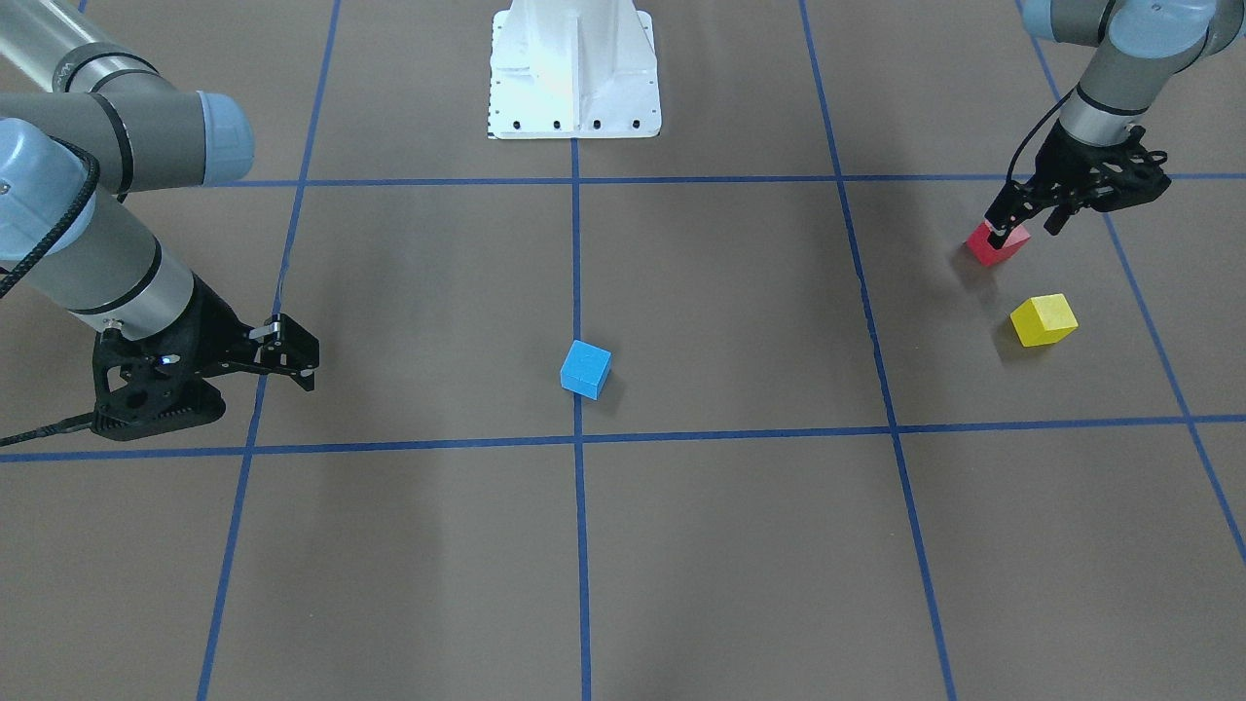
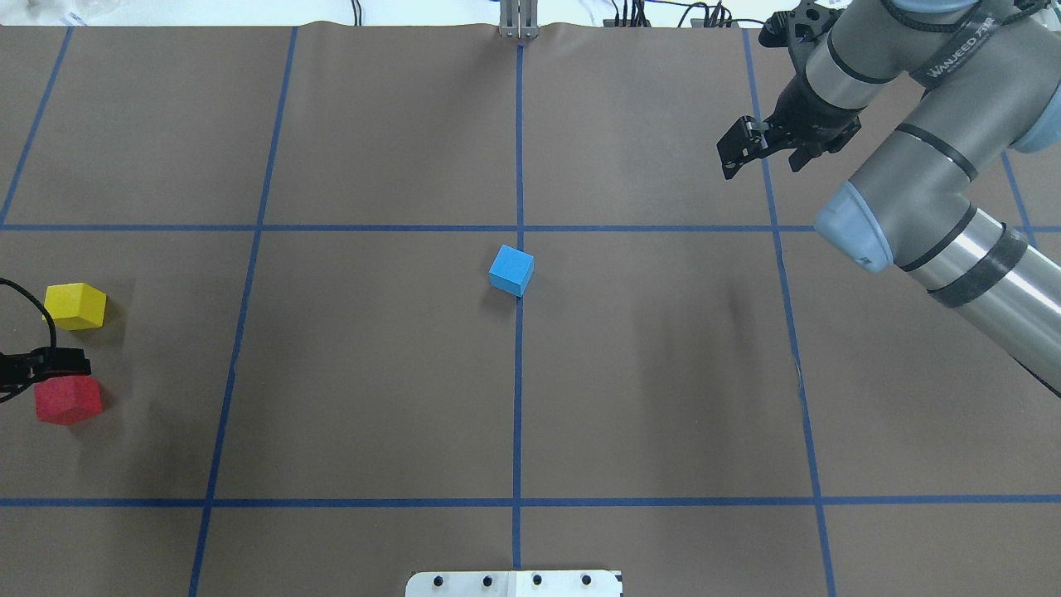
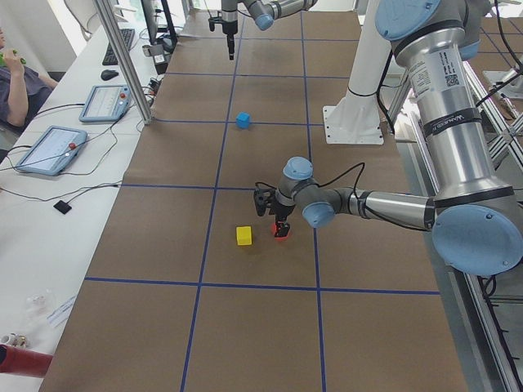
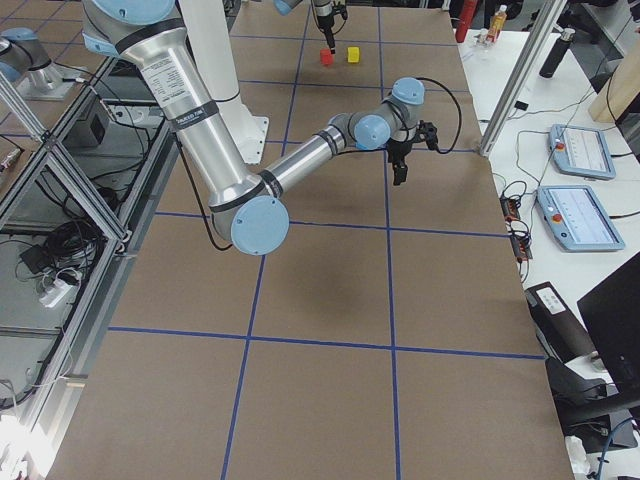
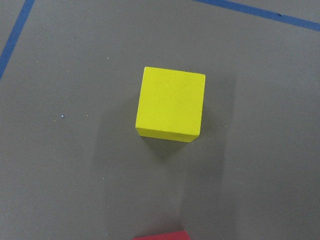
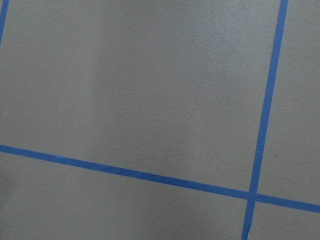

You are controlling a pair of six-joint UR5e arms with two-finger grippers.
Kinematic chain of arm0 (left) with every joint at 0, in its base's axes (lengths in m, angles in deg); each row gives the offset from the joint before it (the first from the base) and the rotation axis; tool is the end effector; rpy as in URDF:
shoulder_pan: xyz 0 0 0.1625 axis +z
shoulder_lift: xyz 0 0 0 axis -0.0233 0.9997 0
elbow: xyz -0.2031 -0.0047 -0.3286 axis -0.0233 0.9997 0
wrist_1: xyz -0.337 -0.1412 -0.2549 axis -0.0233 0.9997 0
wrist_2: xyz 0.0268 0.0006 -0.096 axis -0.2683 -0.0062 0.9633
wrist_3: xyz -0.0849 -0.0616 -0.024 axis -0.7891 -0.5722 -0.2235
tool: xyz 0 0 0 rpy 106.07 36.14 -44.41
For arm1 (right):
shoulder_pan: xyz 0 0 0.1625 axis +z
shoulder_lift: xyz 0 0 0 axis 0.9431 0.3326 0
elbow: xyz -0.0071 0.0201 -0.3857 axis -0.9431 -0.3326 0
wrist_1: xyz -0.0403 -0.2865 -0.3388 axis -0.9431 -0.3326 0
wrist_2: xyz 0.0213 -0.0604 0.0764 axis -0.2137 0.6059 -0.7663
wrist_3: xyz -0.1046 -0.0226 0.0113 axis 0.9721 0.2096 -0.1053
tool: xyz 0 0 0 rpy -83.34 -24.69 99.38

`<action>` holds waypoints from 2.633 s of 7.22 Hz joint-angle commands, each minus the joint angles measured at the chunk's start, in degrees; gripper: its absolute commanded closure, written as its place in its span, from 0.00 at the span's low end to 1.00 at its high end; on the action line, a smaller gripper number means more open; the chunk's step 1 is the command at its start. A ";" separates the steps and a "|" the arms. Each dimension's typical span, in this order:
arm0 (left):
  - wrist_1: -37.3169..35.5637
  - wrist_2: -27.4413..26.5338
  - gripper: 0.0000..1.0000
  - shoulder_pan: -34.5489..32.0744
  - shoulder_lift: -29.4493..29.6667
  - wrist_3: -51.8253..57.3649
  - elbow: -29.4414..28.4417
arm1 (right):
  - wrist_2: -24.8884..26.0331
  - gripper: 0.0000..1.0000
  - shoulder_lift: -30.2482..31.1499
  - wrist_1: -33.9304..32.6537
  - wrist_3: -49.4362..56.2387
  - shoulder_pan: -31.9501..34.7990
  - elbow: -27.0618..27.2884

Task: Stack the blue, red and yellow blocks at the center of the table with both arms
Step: 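Lower the left gripper onto the red cube and close on it, then carry the red cube with the left gripper onto the blue cube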

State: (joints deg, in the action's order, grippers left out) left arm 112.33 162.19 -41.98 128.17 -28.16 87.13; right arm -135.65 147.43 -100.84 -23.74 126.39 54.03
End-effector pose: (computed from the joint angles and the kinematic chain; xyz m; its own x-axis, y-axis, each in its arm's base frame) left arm 0.2627 -0.3626 0.5469 0.6751 -0.2336 -0.6998 0.3161 0.9487 -0.0118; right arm -0.3214 -0.5973 0.2749 0.6542 -0.1607 0.7391 0.0621 0.9853 0.1593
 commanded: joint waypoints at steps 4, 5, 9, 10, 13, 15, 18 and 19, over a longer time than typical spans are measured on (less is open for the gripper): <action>-0.53 -0.17 0.01 2.32 0.16 -0.02 -1.69 | 0.27 0.01 0.06 0.00 0.01 -0.09 -0.39; -0.53 -0.08 0.01 2.50 0.77 -0.02 -1.95 | 0.27 0.01 0.06 0.00 0.01 -0.09 -0.56; -0.62 -0.08 0.99 3.12 0.69 0.25 -2.40 | 0.18 0.01 0.58 0.00 0.01 -0.18 -0.48; -1.84 0.79 1.00 3.03 0.60 0.68 -0.57 | 0.27 0.01 0.58 0.00 0.01 -0.18 -0.48; -30.06 4.05 1.00 -1.45 3.13 16.81 18.11 | -0.44 0.01 0.85 0.00 0.27 0.69 -0.30; -49.19 4.66 1.00 -1.28 24.26 18.35 18.54 | -0.52 0.01 4.25 0.09 4.81 3.32 0.66; -71.64 4.58 1.00 3.62 61.38 18.53 4.15 | -2.37 0.01 10.67 0.53 14.13 9.20 0.58; -68.51 4.49 1.00 4.51 64.82 19.92 -0.59 | -2.37 0.01 11.74 0.44 16.42 10.79 0.32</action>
State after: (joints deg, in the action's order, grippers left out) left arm 43.10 166.82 -39.15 186.18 -9.35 92.45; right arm -137.71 157.25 -100.40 -10.52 134.95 54.60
